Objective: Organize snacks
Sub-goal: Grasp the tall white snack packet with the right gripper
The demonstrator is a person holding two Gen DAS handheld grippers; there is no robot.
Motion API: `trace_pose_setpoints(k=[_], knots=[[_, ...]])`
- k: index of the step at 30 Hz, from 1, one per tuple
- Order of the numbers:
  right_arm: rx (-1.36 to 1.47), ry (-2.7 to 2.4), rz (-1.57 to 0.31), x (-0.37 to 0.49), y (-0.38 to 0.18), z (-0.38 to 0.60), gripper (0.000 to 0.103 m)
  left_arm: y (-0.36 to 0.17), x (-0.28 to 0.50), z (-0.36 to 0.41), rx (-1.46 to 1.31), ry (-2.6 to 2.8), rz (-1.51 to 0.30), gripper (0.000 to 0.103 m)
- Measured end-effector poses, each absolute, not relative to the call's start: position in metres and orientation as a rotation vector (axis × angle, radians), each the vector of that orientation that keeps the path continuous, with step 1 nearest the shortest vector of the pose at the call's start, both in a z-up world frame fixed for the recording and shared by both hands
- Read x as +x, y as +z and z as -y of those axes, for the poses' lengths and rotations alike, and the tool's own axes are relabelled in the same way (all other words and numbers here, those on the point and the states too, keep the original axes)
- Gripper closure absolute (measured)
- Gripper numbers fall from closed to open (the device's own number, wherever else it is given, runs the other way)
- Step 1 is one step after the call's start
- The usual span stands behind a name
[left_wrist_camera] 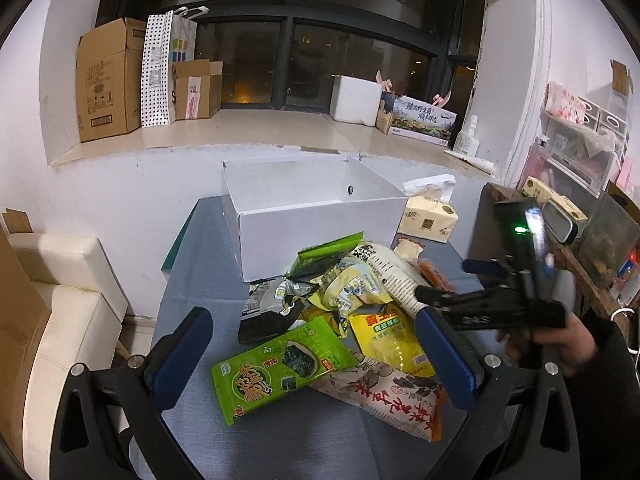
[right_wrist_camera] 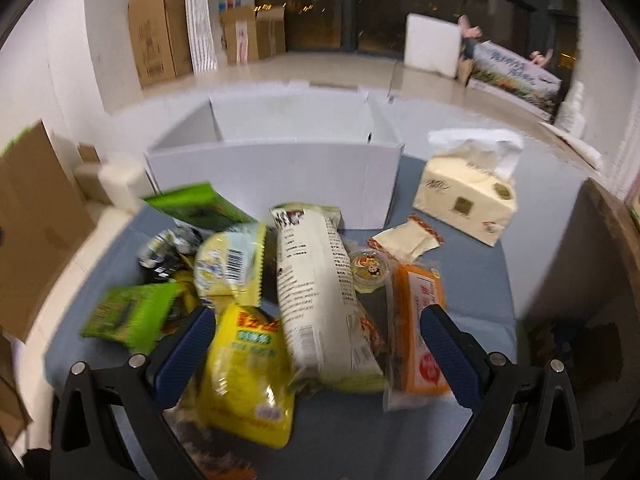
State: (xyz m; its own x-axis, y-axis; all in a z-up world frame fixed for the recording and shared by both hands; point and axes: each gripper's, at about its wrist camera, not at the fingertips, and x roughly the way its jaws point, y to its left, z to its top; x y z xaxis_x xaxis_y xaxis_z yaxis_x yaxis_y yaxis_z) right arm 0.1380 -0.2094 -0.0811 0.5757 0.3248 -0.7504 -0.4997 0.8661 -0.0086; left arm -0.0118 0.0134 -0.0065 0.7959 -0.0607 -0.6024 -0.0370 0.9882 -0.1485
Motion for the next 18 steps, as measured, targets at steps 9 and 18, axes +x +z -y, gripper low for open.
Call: trace_pose_setpoints(k=[9,18], knots=[[-0.234,0.534,-0.986,0.186,-0.138,0.194,0.033,-0.027,-0.005,-0.018,-0.173,-0.020,-0.663,0.000],[-0.180,0.582,-0.967,0.172,-0.134,0.207,0.063,-0.043,0.019,-0.016,-0.162,0.002,-0.770,0.000]])
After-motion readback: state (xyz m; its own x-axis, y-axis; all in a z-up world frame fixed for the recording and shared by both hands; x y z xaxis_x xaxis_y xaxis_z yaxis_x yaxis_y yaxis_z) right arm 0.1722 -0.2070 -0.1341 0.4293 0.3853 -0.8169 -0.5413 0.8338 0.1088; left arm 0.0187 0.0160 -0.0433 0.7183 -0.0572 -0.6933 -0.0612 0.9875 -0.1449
